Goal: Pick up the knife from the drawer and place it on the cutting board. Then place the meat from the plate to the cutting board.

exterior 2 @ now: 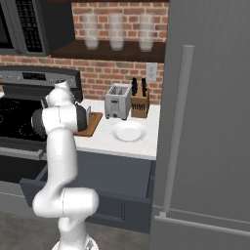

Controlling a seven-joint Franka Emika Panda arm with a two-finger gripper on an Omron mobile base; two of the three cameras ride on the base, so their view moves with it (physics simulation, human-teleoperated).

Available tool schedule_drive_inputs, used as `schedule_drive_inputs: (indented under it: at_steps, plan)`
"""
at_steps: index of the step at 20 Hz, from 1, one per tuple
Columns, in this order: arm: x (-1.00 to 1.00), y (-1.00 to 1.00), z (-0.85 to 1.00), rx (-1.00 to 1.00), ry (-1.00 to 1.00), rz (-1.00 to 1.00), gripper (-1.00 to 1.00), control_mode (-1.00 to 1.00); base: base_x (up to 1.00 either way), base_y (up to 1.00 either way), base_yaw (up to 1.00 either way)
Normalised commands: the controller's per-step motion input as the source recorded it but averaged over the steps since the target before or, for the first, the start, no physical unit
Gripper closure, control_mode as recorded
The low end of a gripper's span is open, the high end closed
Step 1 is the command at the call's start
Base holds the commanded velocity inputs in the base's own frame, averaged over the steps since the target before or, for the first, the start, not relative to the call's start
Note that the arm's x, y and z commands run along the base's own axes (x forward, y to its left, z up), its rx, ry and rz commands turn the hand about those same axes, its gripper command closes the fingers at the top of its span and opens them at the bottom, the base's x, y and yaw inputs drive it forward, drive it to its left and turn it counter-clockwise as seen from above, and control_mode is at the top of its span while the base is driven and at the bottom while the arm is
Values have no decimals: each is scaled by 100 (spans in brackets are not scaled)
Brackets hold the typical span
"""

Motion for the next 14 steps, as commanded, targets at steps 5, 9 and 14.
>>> schedule_drive_inputs:
  at_steps: [5,9,14]
  plan:
    - [-33,0,27,0,-12,4,-100,-100,0,0,0]
    - [-36,0,29,0,-12,5,-100,-100,0,0,0]
    - [-27,0,32,0,-14,4,-100,-100,0,0,0]
